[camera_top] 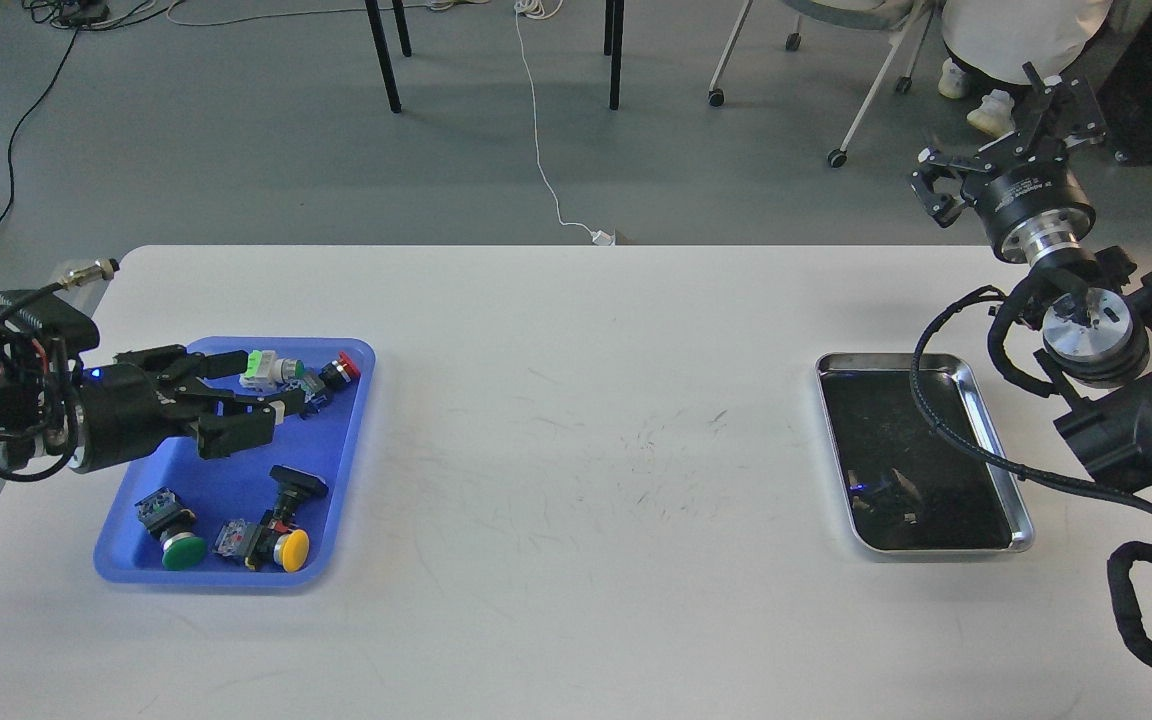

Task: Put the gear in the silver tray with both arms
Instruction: 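Grasp a small black gear in the blue tray with the left gripper, then carry the black gear to the table middle and open the left gripper, then raise the left arm back above the blue tray, then lower the right gripper onto the black gear and close it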

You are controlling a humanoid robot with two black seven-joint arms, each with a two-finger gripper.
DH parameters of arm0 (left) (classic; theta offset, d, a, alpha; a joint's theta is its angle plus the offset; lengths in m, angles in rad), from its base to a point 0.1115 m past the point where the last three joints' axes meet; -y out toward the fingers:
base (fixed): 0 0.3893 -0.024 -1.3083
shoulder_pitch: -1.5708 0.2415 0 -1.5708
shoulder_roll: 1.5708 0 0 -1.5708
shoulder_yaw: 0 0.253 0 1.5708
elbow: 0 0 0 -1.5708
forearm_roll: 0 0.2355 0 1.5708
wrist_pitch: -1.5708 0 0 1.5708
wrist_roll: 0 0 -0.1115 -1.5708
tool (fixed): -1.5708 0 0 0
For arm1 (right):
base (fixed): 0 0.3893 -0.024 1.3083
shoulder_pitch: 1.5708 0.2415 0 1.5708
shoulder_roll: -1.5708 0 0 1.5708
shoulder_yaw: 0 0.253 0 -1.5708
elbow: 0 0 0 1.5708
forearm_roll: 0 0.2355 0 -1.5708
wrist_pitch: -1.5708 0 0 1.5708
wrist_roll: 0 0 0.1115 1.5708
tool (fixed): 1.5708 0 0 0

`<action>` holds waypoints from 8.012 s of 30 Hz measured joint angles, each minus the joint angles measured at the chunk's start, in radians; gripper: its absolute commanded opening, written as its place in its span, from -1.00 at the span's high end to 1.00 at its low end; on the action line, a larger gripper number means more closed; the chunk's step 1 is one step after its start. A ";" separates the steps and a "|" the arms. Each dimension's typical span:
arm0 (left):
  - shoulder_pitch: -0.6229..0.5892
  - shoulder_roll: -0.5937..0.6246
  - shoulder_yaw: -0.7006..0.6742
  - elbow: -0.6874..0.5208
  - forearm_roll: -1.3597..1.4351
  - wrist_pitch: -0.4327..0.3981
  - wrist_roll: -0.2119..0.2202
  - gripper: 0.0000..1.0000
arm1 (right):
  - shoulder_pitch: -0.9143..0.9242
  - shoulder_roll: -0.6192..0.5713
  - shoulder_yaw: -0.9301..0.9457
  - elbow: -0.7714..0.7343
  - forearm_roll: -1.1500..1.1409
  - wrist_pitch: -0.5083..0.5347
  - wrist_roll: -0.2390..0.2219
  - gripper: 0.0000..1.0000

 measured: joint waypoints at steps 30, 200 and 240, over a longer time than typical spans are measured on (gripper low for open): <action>-0.006 -0.222 0.139 0.379 0.036 0.092 -0.007 0.04 | 0.005 0.000 0.000 -0.001 0.000 0.000 0.000 -0.99; -0.139 -0.521 -0.379 0.460 -1.863 -0.311 0.090 -0.95 | 0.680 0.296 -1.733 0.281 -1.555 -0.157 0.287 -0.81; -0.134 -0.508 -0.376 0.461 -1.862 -0.309 0.087 -0.95 | 0.573 0.296 -1.771 0.271 -1.553 -0.287 0.287 0.91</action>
